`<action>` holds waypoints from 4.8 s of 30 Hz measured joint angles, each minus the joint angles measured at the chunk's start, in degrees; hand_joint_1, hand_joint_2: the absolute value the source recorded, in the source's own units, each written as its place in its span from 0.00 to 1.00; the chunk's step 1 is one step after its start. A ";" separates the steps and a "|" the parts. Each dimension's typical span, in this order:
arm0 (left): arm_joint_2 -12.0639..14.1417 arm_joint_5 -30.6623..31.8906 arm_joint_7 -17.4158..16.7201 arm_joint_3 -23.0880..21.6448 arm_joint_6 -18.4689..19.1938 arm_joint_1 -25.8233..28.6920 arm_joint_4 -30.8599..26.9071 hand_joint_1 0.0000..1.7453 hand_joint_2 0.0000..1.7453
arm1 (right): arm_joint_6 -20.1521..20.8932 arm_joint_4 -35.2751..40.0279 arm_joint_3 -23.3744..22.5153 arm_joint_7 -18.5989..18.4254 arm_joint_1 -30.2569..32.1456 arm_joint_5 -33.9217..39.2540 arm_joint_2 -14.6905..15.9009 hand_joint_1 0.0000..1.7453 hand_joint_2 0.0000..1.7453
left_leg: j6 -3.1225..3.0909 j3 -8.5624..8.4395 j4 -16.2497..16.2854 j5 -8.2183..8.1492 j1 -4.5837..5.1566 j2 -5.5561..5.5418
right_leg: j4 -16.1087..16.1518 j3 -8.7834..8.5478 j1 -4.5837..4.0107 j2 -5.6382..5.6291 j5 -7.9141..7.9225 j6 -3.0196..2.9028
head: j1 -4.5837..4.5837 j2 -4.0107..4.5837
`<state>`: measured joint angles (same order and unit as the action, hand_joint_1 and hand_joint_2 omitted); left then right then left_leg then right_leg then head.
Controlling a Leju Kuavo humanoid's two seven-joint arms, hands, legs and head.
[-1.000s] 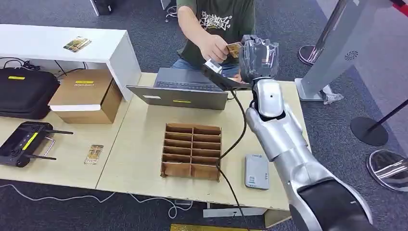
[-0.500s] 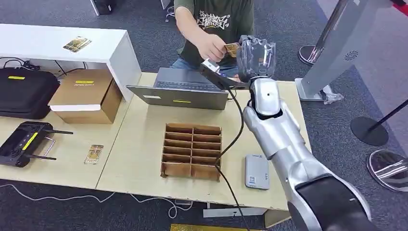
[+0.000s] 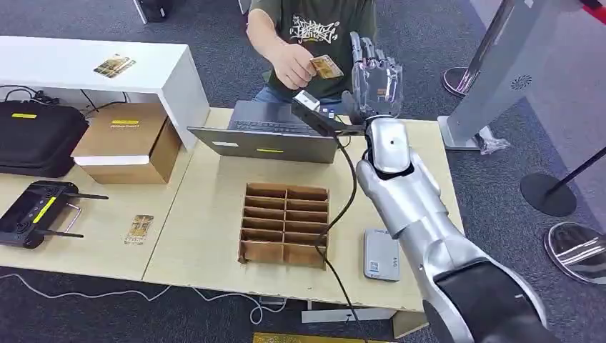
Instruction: Pass the card to the sensor for recognition and then transmit it.
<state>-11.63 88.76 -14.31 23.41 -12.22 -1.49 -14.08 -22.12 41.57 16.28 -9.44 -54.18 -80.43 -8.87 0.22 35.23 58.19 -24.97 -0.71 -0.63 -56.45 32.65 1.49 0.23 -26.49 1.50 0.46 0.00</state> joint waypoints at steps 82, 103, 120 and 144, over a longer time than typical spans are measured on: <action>-0.02 -2.36 -0.07 4.00 -0.26 0.40 0.00 0.00 0.00 | -5.14 37.86 -0.35 0.87 30.84 3.10 6.01 0.00 1.00 | -0.04 0.01 0.01 -0.08 0.00 0.01 | 0.03 0.04 0.00 0.00 -0.05 0.01 | 0.02 0.00; -0.28 -0.22 -0.74 5.84 1.00 0.54 0.00 0.00 0.00 | -9.73 55.10 -4.61 1.44 51.69 1.18 6.21 0.00 1.00 | -0.06 0.02 0.00 -0.14 0.00 0.01 | 0.04 0.03 0.00 -0.01 -0.08 0.03 | 0.02 0.00; -0.35 0.00 -0.81 7.82 1.44 0.55 -0.02 0.00 0.00 | -9.53 60.17 -6.25 1.66 59.25 -1.51 6.19 0.00 1.00 | -0.07 0.01 0.00 -0.15 0.00 0.01 | 0.04 0.02 0.00 0.00 -0.08 0.03 | 0.02 0.00; -1.88 0.02 -0.44 12.89 1.40 1.33 -1.20 0.00 0.00 | -5.31 60.19 -5.70 -0.02 65.61 0.66 3.80 0.00 1.00 | -0.07 0.01 0.00 -0.16 0.01 0.01 | 0.04 0.02 0.00 -0.01 -0.11 0.01 | 0.04 0.00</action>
<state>-13.51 88.78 -14.75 36.30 -10.82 -0.16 -15.28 -27.43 101.77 10.58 -9.47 11.44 -79.78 -5.07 0.15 35.24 58.19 -25.13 -0.71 -0.62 -56.41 32.67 1.49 0.22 -26.60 1.51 0.50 0.00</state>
